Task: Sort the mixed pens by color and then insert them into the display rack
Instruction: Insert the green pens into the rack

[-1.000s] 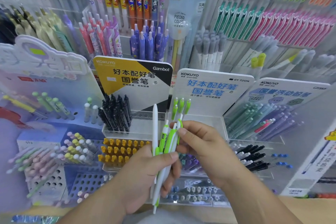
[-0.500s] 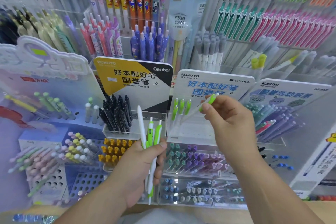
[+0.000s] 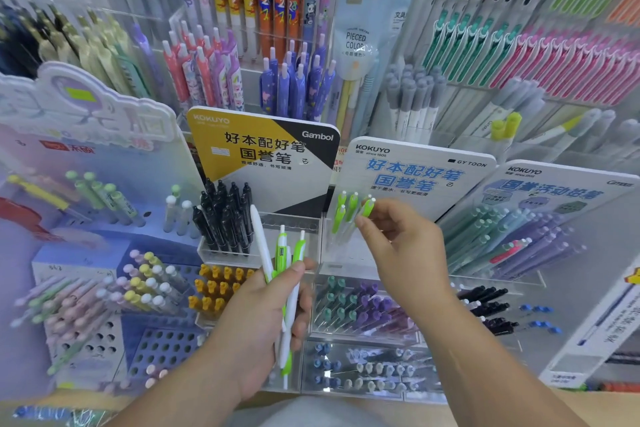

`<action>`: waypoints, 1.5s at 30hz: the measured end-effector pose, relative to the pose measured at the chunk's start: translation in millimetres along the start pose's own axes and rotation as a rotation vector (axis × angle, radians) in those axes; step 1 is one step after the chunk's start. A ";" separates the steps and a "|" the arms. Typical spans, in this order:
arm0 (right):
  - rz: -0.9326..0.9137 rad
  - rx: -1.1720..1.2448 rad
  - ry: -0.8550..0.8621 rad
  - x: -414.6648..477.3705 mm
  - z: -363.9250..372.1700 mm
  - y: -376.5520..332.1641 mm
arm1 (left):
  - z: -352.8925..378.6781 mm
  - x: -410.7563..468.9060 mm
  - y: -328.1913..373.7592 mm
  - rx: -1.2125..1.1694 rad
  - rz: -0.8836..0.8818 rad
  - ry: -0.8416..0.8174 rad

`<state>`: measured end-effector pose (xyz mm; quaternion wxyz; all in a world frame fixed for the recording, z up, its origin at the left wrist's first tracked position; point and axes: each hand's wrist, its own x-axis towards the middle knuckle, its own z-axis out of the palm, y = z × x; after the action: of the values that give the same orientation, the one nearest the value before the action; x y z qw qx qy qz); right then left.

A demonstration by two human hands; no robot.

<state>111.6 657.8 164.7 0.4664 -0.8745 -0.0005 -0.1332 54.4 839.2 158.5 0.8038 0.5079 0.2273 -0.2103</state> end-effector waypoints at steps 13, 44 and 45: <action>-0.051 -0.263 0.008 -3.9 16.6 5.1 | -2.6 -3.5 0.9 -0.038 0.036 -0.100; 0.324 0.538 -0.340 -44.1 -17.5 -15.4 | 21.4 -15.7 1.9 0.155 0.066 -0.215; 0.317 0.531 -0.338 -44.3 -17.9 -16.1 | 21.8 -15.7 1.8 0.135 0.053 -0.203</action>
<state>62.7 657.8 177.0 0.6859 -0.7215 0.0233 0.0923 46.0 821.6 177.2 0.7921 0.5427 0.1164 -0.2542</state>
